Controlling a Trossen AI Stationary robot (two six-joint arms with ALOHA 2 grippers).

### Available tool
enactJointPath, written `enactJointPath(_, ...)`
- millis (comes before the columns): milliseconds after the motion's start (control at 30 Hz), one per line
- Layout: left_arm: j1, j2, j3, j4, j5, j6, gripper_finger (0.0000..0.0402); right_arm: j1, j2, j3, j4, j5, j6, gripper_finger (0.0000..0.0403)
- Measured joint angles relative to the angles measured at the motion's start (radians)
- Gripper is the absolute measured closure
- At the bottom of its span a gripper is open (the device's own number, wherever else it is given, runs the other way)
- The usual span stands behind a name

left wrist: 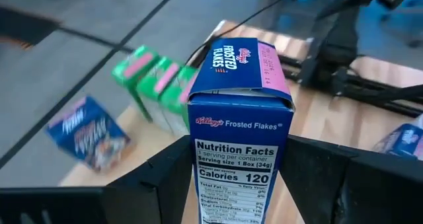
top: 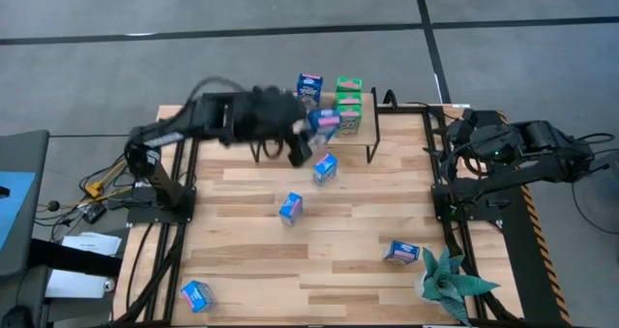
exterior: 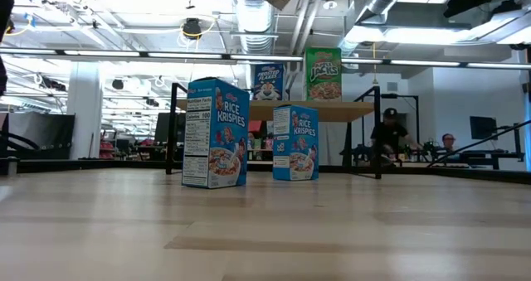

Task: Stack cereal on shelf
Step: Put the top blue cereal box aligned with the other blue cereal box on the shelf

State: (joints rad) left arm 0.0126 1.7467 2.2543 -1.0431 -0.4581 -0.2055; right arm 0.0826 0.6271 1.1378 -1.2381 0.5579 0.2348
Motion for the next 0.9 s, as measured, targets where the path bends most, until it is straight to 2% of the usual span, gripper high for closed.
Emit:
enactJointPath(200,0.188,-0.006,-0.014,0.085,0.221,0.145,0.0203,0.000,0.000,0.000,-0.006,0.024,-0.007,0.0117)
enactJointPath(400,0.323,-0.037,-0.162,0.205,0.383,0.224,0.0203,0.000,0.000,0.000,-0.006,0.028,-0.007,0.0117)
enactJointPath(600,0.427,-0.144,-0.471,0.436,0.516,0.253,0.0203,0.000,0.000,0.000,-0.006,0.028,-0.006,0.0117)
enactJointPath(800,0.510,-0.303,-0.862,0.867,0.566,0.239,0.0203,0.000,0.000,0.000,-0.004,0.039,0.027,0.0117)
enactJointPath(900,0.548,-0.331,-1.026,1.037,0.632,0.186,0.0203,0.000,0.000,0.000,-0.004,0.079,0.084,0.0117)
